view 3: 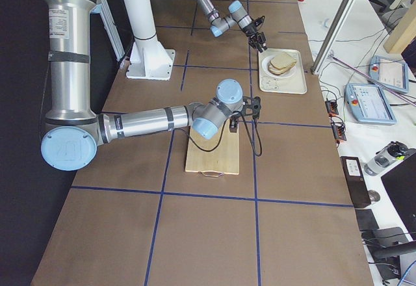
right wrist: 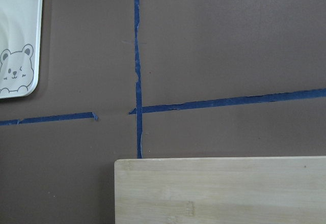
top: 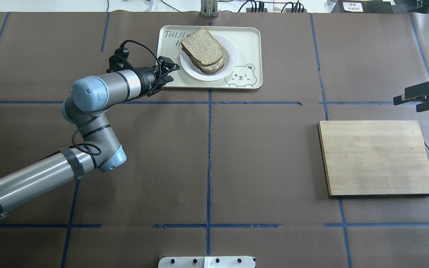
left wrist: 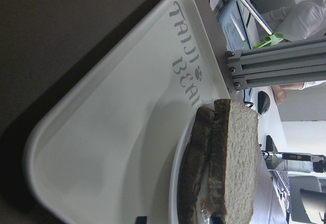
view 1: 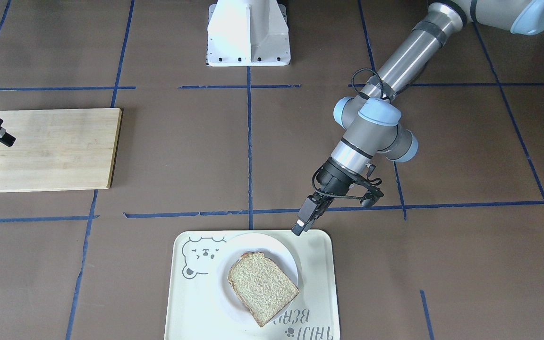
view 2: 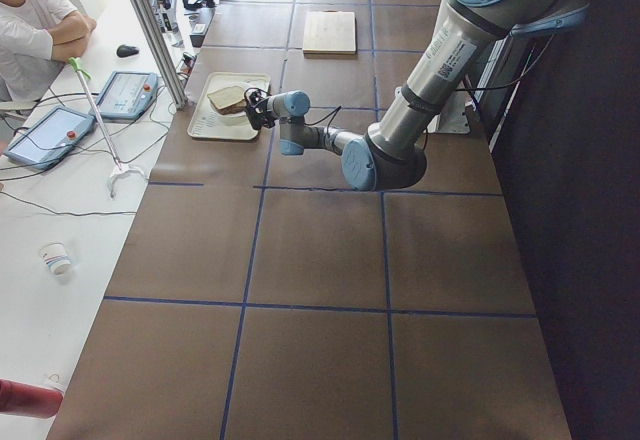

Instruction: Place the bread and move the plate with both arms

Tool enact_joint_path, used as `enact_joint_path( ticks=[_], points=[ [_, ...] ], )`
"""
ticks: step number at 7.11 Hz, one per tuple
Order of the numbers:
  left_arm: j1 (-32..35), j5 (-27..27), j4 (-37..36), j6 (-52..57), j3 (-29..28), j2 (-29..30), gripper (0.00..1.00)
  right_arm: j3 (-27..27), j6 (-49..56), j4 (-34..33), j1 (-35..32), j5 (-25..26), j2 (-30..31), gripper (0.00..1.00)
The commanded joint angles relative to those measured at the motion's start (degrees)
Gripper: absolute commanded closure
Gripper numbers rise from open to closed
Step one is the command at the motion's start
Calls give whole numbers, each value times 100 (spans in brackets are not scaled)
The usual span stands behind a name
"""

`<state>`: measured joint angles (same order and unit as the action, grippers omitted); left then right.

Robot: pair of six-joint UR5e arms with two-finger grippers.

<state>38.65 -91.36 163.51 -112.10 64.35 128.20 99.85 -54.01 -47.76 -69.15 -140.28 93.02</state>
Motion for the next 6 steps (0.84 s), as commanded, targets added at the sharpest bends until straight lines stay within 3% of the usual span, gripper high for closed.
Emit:
enact_joint_path(
  ticks=[1, 3, 4, 6],
  points=[
    [299, -766, -1814, 1272, 1766, -906, 44, -80, 478, -84, -281, 9, 85, 0],
    [730, -1487, -4349, 3088, 3287, -1367, 44, -89, 1229, -600, -624, 9, 85, 0],
    [792, -1490, -5337, 4055, 3999, -1734, 44, -89, 1931, -1064, -835, 9, 85, 0],
    [1326, -1699, -5874, 6600, 4742, -2787, 42, -106, 3547, -2336, -1257, 70, 93, 0]
  ],
)
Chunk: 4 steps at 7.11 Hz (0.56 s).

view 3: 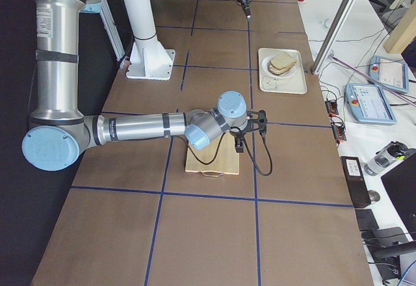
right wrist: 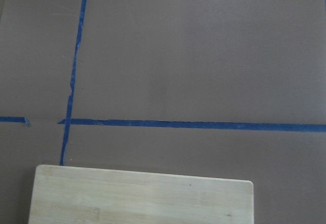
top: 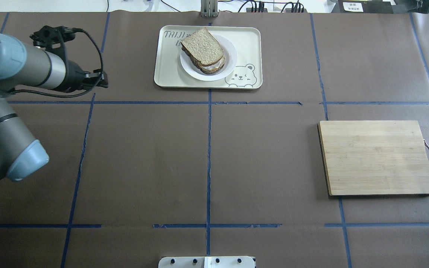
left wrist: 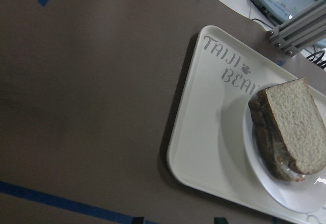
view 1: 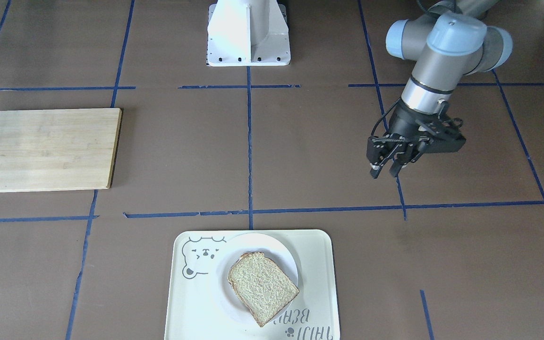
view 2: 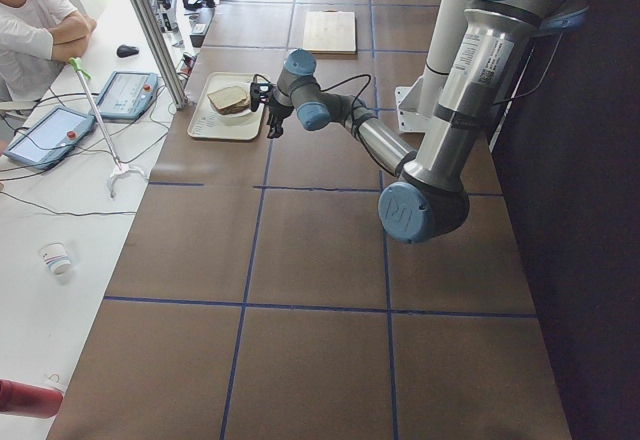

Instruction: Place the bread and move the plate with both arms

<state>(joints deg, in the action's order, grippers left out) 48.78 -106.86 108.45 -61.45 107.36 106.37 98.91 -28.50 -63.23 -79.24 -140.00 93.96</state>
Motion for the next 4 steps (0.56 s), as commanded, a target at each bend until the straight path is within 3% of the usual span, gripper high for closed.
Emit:
enact_joint_path(
  ticks=[1, 2, 4],
  points=[
    [1116, -908, -639, 2879, 383, -913, 39, -12, 1961, -1588, -537, 330, -26, 0],
    [1977, -1385, -1198, 4511, 373, -1099, 37, -12, 2563, -2161, -635, 524, -105, 0],
    [3306, -1652, -2438, 6891, 41, -1214, 31, -21, 2787, -2403, -820, 508, -80, 0]
  ],
)
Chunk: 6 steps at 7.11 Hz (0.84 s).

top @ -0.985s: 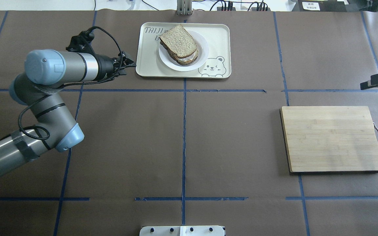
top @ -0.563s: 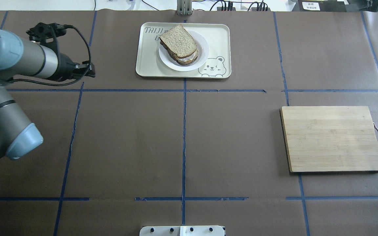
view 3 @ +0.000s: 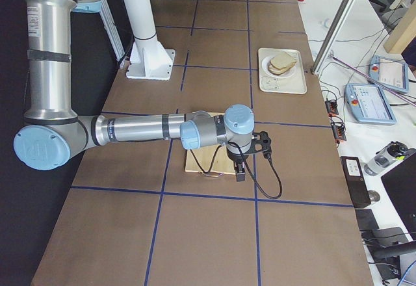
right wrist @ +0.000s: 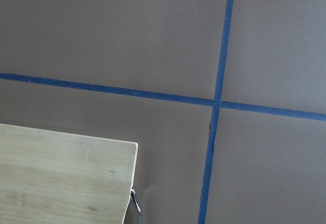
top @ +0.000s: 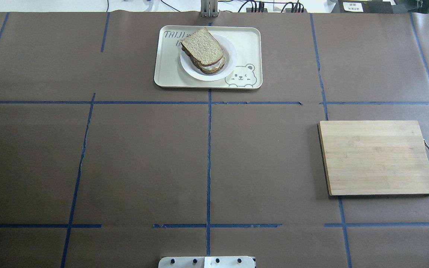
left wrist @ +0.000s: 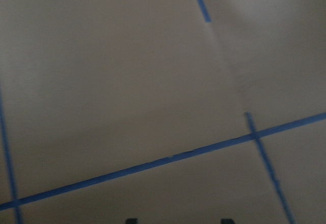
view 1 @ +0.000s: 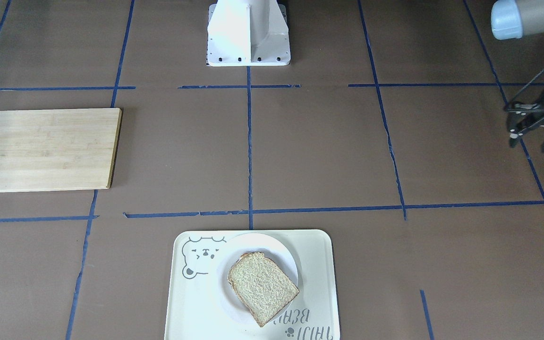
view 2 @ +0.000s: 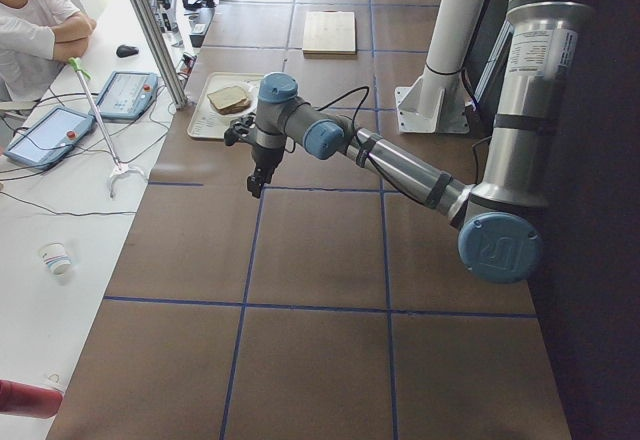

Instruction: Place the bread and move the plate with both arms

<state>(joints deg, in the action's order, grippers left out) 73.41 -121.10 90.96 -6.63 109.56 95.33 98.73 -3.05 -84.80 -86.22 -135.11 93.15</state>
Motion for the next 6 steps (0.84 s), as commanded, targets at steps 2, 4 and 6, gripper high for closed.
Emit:
enact_joint_path(
  ticks=[2, 4, 6],
  points=[
    [1654, -1638, -913, 2145, -906, -303, 22, 6, 1039, -964, -394, -41, 18, 0],
    [1668, -1803, -852, 2122, -1373, -524, 6, 111, 1192, -1074, -561, -33, 124, 0],
    [1685, -1751, -921, 2104, -1411, -629, 0, 103, 1262, -1074, -677, 28, 299, 0]
  ],
)
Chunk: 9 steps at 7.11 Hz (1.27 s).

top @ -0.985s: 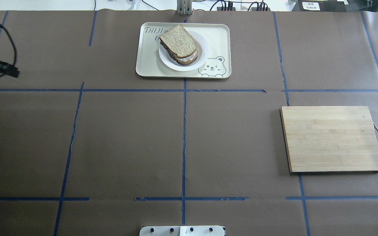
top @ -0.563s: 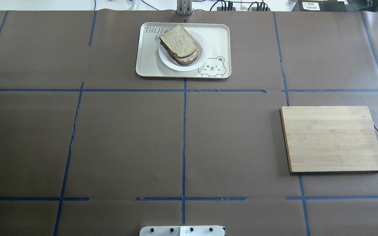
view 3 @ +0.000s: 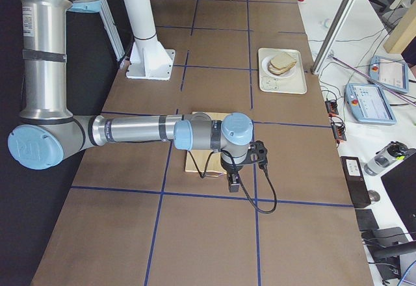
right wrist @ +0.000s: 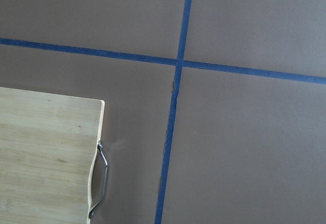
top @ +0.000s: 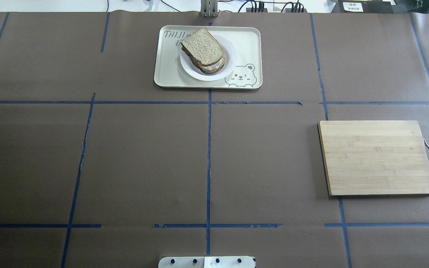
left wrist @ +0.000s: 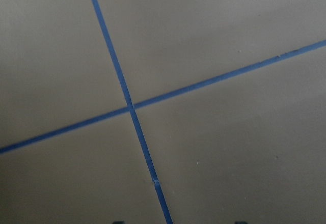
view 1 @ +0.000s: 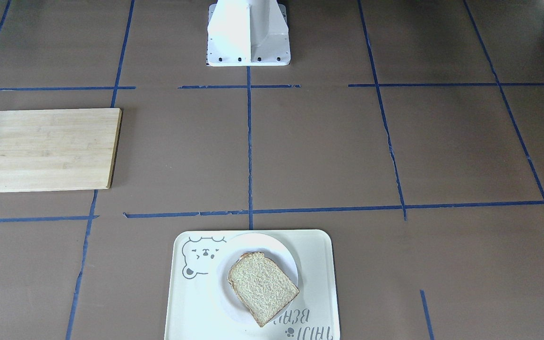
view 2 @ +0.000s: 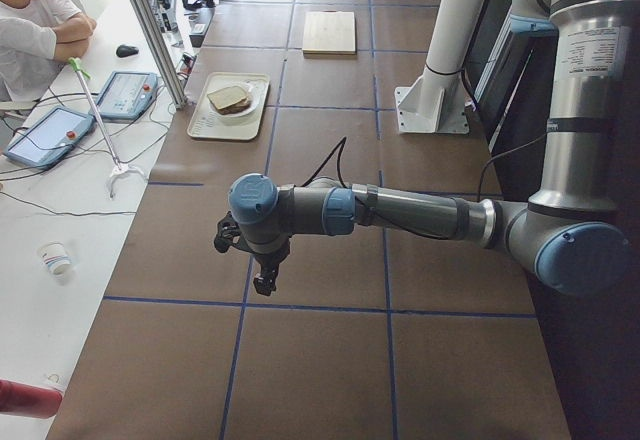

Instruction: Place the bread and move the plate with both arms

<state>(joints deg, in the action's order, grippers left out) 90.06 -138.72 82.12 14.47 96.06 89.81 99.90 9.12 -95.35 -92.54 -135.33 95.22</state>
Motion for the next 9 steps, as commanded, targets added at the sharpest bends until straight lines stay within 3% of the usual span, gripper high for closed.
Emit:
enact_joint_path(
  ticks=[1, 4, 6, 7, 9],
  points=[
    [38, 20, -30, -110, -27, -217, 0, 29, 46, -18, -37, 42, 119, 0],
    [21, 11, 171, -952, -53, -166, 0, 195, 46, -36, 138, 112, 224, 0],
    [12, 151, 427, -903, -53, -175, 0, 336, 46, -36, 227, 234, 339, 0],
    [12, 465, 410, -876, -61, -166, 0, 337, 38, -36, 236, 235, 331, 0],
    [-23, 495, 410, -876, -131, -140, 0, 319, 29, -36, 236, 235, 331, 0]
  ],
)
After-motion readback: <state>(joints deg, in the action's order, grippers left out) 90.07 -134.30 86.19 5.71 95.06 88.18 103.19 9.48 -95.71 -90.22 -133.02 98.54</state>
